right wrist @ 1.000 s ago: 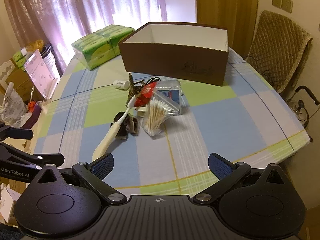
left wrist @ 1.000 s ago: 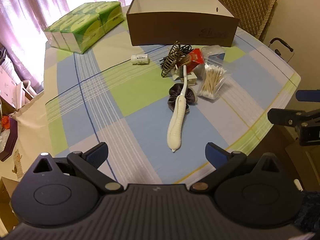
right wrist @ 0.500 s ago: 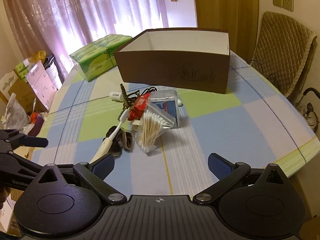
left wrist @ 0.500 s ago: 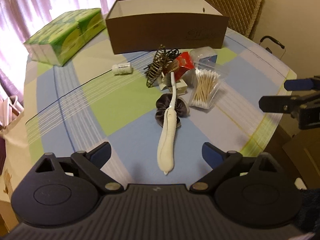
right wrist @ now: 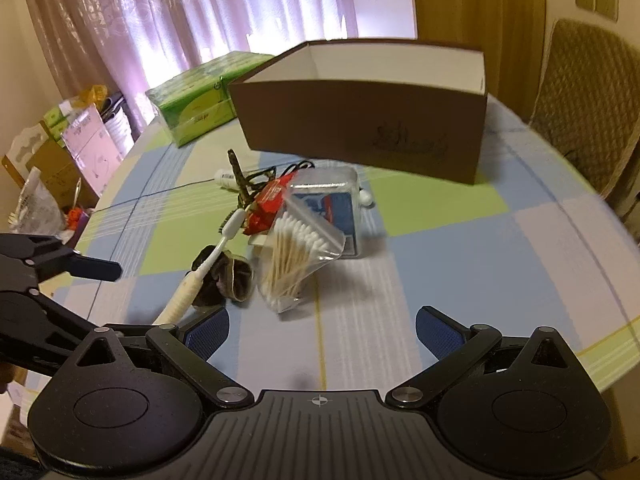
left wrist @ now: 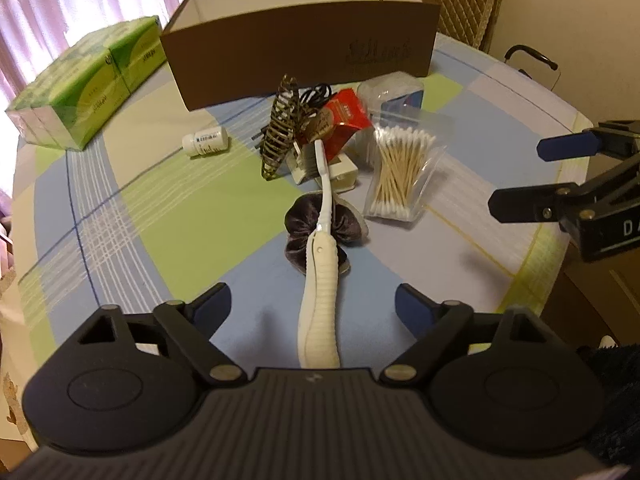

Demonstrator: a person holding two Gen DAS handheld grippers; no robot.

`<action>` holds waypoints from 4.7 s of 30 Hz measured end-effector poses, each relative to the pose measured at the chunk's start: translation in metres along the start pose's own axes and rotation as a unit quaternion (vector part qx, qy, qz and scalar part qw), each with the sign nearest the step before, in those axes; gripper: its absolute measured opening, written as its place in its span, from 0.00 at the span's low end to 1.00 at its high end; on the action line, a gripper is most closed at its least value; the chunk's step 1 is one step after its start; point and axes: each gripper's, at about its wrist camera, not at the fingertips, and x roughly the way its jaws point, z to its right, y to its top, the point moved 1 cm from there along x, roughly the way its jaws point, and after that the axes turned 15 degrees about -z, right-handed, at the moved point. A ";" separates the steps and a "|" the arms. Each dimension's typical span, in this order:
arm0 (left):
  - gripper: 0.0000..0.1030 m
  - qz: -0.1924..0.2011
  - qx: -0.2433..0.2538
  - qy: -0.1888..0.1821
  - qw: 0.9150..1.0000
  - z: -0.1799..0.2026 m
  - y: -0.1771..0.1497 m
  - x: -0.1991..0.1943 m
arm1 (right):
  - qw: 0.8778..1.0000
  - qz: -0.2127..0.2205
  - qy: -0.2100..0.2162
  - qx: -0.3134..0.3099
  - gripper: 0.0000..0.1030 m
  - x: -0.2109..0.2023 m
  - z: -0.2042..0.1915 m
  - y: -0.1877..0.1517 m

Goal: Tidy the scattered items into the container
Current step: 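Move both tools toward the white toothbrush and cotton swab bag, then grasp the white toothbrush handle with the left gripper while the right gripper grasps the cotton swab bag, then carry toothbrush and swab bag into the brown box and open both grippers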

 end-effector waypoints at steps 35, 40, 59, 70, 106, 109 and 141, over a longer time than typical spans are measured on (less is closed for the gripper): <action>0.17 0.004 0.076 -0.043 0.996 -0.020 0.019 0.017 | 0.999 -0.024 0.034 0.021 1.00 0.024 0.019 0.022; 0.17 0.019 0.066 -0.033 0.997 -0.025 0.020 0.006 | 0.998 -0.025 0.055 0.020 1.00 0.032 0.018 0.027; 0.17 0.011 -0.036 -0.001 0.999 -0.065 0.027 0.012 | 0.994 -0.024 0.100 0.031 0.58 0.069 0.020 0.051; 0.17 0.011 -0.063 0.003 0.998 -0.075 0.033 0.012 | 0.994 -0.035 0.107 -0.001 0.26 0.054 0.014 0.044; 0.17 0.163 -0.027 -0.023 0.986 -0.029 0.181 -0.062 | 0.988 0.086 0.125 -0.007 0.26 -0.046 0.095 0.170; 0.17 0.172 -0.027 -0.023 0.984 -0.022 0.206 -0.059 | 0.989 0.082 0.122 -0.016 0.26 -0.038 0.105 0.194; 0.17 -0.013 -0.081 -0.074 0.994 -0.025 0.342 0.106 | 0.983 -0.150 0.107 0.003 0.26 0.126 0.159 0.305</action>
